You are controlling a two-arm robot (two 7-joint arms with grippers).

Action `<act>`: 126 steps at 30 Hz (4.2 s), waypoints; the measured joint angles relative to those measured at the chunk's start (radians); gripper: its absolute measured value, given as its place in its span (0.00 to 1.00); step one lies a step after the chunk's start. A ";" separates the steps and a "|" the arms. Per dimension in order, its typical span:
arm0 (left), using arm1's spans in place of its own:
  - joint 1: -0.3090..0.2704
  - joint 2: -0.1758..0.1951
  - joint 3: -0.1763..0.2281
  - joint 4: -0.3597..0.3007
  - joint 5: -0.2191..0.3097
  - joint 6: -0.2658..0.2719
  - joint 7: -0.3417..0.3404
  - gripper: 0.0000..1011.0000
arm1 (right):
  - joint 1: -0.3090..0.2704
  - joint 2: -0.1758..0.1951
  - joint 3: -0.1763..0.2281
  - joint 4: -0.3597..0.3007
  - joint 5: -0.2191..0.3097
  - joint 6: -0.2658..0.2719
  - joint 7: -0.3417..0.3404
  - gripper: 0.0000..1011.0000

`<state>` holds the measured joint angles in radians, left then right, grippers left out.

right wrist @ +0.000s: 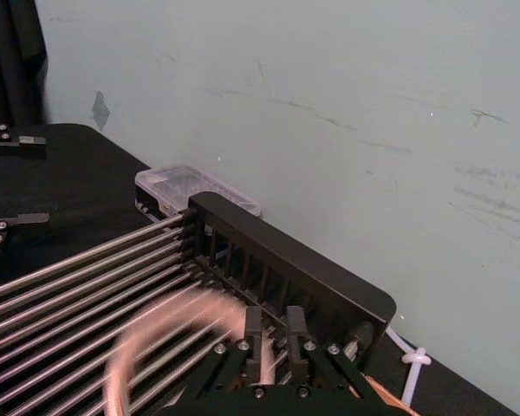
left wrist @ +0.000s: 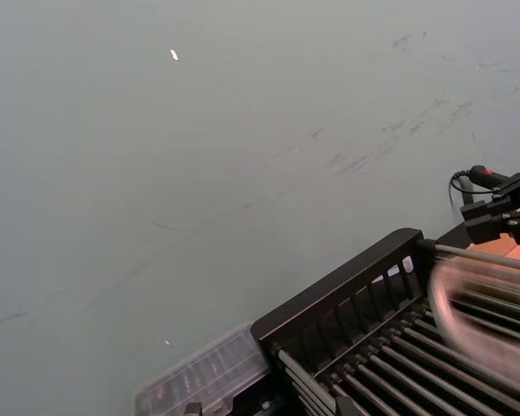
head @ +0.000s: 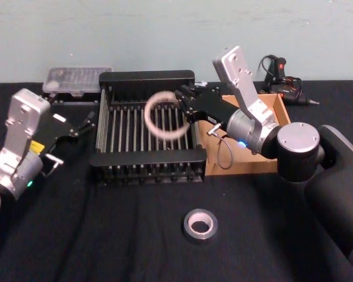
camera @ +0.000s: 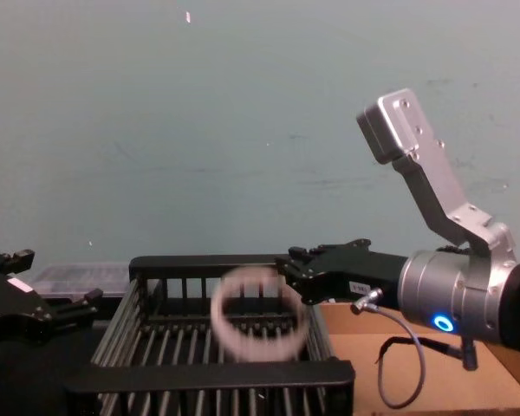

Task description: Pick up the white tape and place it into the black box , Pick up the silver tape and place it into the brown box.

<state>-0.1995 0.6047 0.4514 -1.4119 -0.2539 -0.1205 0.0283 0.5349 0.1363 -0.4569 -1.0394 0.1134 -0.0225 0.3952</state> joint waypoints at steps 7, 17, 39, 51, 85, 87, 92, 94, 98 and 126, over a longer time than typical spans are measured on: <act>0.000 0.000 0.000 0.000 0.000 0.000 0.000 0.99 | 0.000 0.000 0.000 0.000 0.001 0.001 0.000 0.38; 0.000 0.000 0.000 0.000 0.000 0.000 0.000 0.99 | 0.000 0.000 0.000 -0.001 0.001 0.001 0.000 0.70; 0.000 0.000 0.000 0.000 0.000 0.000 0.000 0.99 | -0.109 0.086 0.011 -0.212 0.061 0.129 0.040 0.99; 0.000 0.000 0.000 0.000 0.000 0.000 0.000 0.99 | -0.202 0.151 0.034 -0.356 0.115 0.155 0.038 0.99; 0.000 0.000 0.000 0.000 0.000 0.000 0.000 0.99 | -0.504 0.385 0.091 -0.717 0.250 0.168 0.029 0.99; 0.000 0.000 0.000 0.000 0.000 0.000 0.000 0.99 | -0.517 0.397 0.093 -0.728 0.255 0.177 0.029 0.99; 0.000 0.000 0.000 0.000 0.000 0.000 0.000 0.99 | -0.536 0.424 0.092 -0.749 0.261 0.207 0.031 0.99; 0.000 0.000 0.000 0.000 0.000 0.000 0.000 0.99 | -0.541 0.432 0.090 -0.756 0.261 0.219 0.031 0.99; 0.000 0.000 0.000 0.000 0.000 0.000 0.000 0.99 | -0.547 0.455 0.080 -0.774 0.264 0.263 0.036 0.99; 0.000 0.000 0.000 0.000 0.000 0.000 0.000 0.99 | -0.481 0.458 -0.018 -0.744 0.217 0.444 0.032 0.99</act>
<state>-0.1995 0.6047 0.4514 -1.4120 -0.2539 -0.1205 0.0283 0.0540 0.5945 -0.4752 -1.7833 0.3302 0.4215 0.4271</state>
